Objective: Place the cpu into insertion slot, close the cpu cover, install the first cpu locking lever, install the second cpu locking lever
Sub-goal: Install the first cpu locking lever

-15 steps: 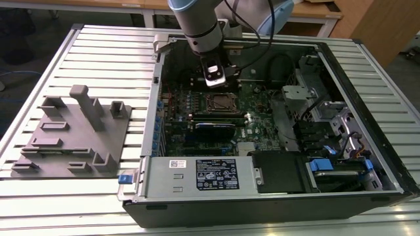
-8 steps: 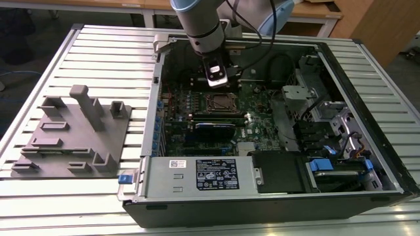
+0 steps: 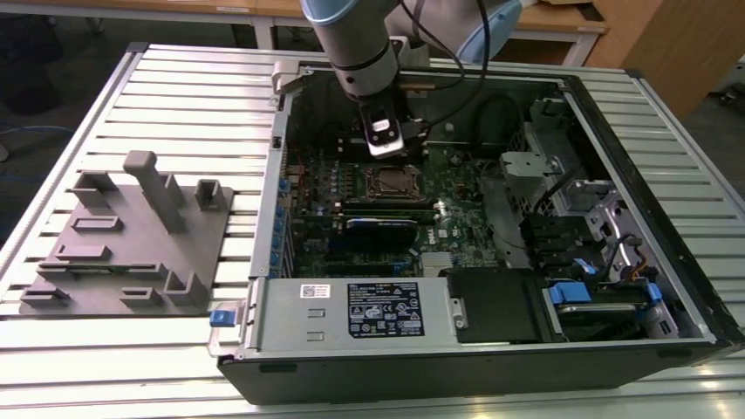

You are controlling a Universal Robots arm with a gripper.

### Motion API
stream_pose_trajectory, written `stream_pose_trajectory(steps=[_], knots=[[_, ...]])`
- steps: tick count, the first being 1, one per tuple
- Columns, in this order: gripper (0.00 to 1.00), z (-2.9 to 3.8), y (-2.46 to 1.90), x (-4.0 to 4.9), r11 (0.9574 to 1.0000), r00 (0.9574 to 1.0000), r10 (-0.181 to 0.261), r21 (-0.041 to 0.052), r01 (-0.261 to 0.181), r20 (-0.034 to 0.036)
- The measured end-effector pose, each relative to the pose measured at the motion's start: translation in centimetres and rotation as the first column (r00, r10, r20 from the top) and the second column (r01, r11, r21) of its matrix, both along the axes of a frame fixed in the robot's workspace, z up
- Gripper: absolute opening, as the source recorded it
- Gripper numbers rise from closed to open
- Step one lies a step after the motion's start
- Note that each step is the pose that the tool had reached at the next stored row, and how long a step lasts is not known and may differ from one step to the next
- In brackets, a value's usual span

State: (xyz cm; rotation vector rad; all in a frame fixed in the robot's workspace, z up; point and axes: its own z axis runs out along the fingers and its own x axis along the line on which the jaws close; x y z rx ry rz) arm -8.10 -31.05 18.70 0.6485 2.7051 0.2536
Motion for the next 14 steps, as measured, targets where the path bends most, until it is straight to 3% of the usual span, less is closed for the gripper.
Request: stream_pose_trajectory(steps=[14], knots=[[0.11,0.00,-0.33,0.00,1.0000,1.0000,0.000,0.0081,0.000,0.0000]])
